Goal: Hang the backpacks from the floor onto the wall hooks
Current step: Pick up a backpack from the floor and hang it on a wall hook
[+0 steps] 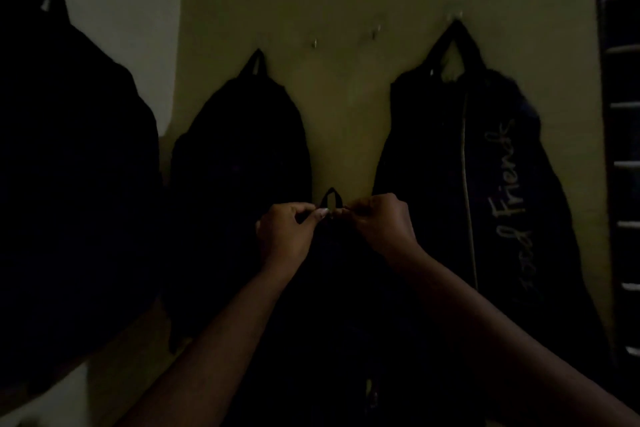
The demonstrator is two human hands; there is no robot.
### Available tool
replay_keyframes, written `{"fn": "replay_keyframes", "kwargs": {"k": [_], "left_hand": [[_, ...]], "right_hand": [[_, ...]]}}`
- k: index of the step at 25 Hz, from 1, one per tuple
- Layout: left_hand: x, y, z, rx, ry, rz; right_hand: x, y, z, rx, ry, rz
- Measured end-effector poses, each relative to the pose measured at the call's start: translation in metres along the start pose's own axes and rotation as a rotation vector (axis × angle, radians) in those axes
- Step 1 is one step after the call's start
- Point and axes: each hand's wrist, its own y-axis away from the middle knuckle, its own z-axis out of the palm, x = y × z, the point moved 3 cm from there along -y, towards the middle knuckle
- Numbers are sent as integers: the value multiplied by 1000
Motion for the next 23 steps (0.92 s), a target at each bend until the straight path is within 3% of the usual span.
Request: {"fn": "replay_keyframes", "kwargs": {"k": [11, 16, 23], "left_hand": [[39, -211, 59, 175, 190, 230], [36, -301, 63, 183, 277, 228], [58, -366, 54, 226, 228, 248]], "right_hand": [[-56, -205, -28, 181, 217, -239], [-87, -273, -17, 234, 200, -201], [-112, -335, -12, 352, 104, -195]]}}
